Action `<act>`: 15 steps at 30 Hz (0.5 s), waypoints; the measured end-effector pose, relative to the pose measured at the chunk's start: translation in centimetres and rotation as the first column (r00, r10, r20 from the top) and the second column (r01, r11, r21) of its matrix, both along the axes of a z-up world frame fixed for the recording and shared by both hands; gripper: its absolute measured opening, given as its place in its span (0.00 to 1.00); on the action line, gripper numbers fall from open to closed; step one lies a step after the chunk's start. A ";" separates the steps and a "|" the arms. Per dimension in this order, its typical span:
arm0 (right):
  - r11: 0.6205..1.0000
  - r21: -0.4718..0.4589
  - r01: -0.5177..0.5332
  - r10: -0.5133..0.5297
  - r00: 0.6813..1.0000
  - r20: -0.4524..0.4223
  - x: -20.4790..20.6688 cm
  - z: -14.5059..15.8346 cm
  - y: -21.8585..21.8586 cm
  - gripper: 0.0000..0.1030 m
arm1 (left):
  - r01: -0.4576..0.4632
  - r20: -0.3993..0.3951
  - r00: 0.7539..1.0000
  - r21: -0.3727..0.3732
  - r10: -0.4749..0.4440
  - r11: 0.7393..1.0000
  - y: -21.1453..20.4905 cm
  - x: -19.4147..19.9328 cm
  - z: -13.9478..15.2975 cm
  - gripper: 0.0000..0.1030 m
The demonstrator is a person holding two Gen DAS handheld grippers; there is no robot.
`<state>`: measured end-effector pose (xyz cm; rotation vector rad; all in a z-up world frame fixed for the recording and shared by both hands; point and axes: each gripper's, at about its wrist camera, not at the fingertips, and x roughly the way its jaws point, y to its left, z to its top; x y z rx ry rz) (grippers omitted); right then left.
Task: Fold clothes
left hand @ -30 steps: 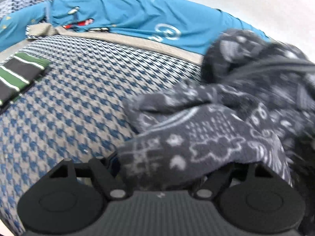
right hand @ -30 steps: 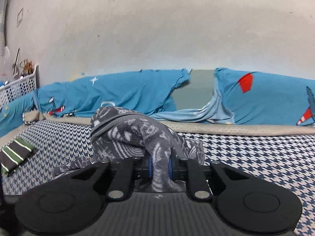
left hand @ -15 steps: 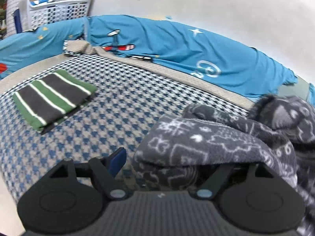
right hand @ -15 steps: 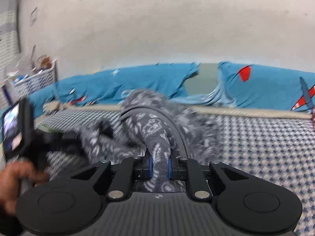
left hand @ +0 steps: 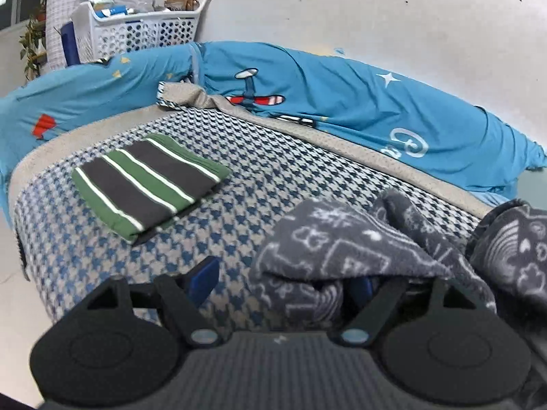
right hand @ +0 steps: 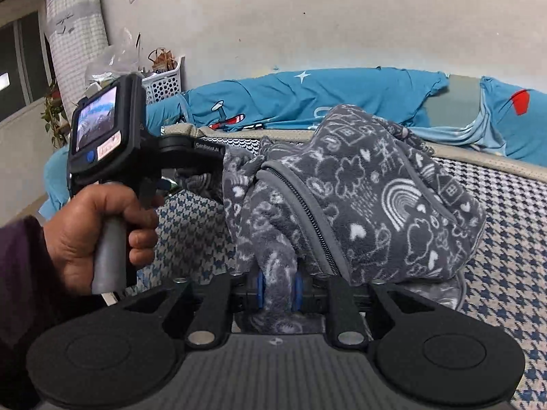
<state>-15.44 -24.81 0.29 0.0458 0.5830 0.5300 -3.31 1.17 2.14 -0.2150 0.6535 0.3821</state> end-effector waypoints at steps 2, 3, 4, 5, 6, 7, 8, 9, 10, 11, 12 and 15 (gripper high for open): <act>0.999 0.033 -0.003 0.003 1.000 -0.008 0.3 0.4 -0.6 0.25 | 0.001 0.017 1.000 0.028 -0.002 1.000 -0.1 -0.6 0.3 0.82; 0.999 0.048 -0.007 0.007 1.000 -0.009 0.4 0.6 -0.9 0.26 | 0.006 0.027 1.000 0.037 -0.007 0.999 -0.2 -0.8 0.5 0.83; 0.998 0.055 -0.009 0.009 1.000 -0.003 0.2 0.8 -1.0 0.26 | 0.010 0.037 0.999 0.045 -0.012 0.999 -0.2 -1.1 0.7 0.83; 0.998 0.055 -0.010 0.010 1.000 0.007 0.0 1.0 -1.0 0.26 | 0.013 0.047 0.999 0.054 -0.016 0.998 -0.3 -1.4 0.9 0.85; 0.998 0.054 -0.011 0.010 1.000 0.015 -0.2 1.2 -1.2 0.27 | 0.002 0.062 0.998 0.047 -0.004 0.999 -0.1 -1.8 1.3 0.88; 0.998 0.055 -0.012 0.011 1.000 0.021 -0.2 1.3 -1.4 0.27 | -0.020 0.083 0.996 0.042 0.016 0.999 0.1 -2.1 1.6 0.89; 0.998 0.057 -0.011 0.010 1.000 0.026 -0.3 1.4 -1.5 0.29 | -0.043 0.110 0.993 0.038 0.039 0.998 0.4 -2.4 2.0 0.93; 0.998 0.060 -0.008 0.006 1.000 0.027 -0.4 1.6 -1.6 0.32 | -0.060 0.139 0.989 0.029 0.055 0.998 0.6 -2.8 2.5 0.96; 0.998 0.062 -0.004 0.003 1.000 0.028 -0.5 1.7 -1.7 0.33 | -0.053 0.154 0.987 0.027 0.049 0.998 0.7 -3.1 2.8 0.97; 0.998 0.063 0.001 -0.003 1.000 0.030 -0.6 1.8 -1.8 0.34 | -0.047 0.170 0.985 0.024 0.042 0.999 0.8 -3.3 3.2 0.97; 0.998 0.060 0.012 -0.014 0.999 0.032 -0.6 1.8 -2.0 0.35 | -0.040 0.185 0.982 0.022 0.035 0.999 0.9 -3.6 3.5 0.97; 0.997 0.051 0.061 -0.063 0.998 0.032 -0.6 1.8 -2.8 0.36 | 0.034 0.175 0.984 0.007 -0.035 0.999 0.3 -3.5 3.3 0.97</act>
